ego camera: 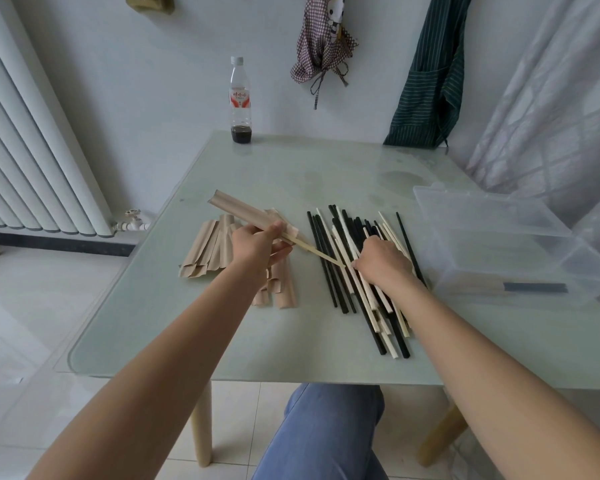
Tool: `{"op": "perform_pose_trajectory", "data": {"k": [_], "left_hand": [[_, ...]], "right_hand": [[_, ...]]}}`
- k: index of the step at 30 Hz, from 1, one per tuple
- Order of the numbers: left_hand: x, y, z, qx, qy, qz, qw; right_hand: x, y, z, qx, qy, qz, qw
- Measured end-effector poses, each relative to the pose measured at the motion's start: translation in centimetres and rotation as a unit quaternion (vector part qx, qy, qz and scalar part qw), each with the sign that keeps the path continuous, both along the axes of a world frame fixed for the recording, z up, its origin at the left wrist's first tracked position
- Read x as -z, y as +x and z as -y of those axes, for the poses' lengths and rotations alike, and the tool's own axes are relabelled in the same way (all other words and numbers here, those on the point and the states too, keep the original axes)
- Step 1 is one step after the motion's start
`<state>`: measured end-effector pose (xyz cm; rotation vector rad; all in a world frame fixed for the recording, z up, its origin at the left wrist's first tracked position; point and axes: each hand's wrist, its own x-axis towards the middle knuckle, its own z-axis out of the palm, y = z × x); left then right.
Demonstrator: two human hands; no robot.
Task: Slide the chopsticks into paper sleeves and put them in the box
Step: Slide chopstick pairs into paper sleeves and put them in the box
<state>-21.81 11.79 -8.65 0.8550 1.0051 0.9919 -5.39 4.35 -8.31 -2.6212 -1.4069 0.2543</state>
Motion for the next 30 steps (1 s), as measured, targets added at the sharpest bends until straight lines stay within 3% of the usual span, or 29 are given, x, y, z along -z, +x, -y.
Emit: {"op": "perform_pose_trajectory", "data": {"k": [4,7,11,16,18,27,30], "left_hand": [[-0.1,0.0,0.1,-0.002,0.001,-0.005,1.000],[-0.1,0.2,0.3,-0.008,0.002,-0.011,1.000],[-0.3,0.4,0.7,-0.002,0.007,-0.017,1.000],[-0.9,0.8,1.5,0.023,0.007,-0.002,1.000],[-1.2,0.8,1.9,0.032,0.006,0.019,0.999],[-1.8,1.0,2.1,0.010,-0.015,0.079,0.997],[-2.0,1.0,2.2,-0.008,-0.021,0.100,0.995]], "right_hand": [[-1.6,0.1,0.7,-0.008,0.119,-0.091,0.989],[-3.3,-0.1,1.1,-0.010,0.250,-0.172,0.953],[-4.2,-0.6,1.0,0.010,0.379,-0.340,0.860],[-4.1,-1.5,0.7,0.031,0.430,-0.517,0.739],[-3.9,-1.6,0.6,0.040,0.439,-0.548,0.711],[-3.3,-2.0,1.0,0.081,0.427,-0.619,0.654],[-3.5,-2.1,1.3,0.105,0.404,-0.610,0.674]]}}
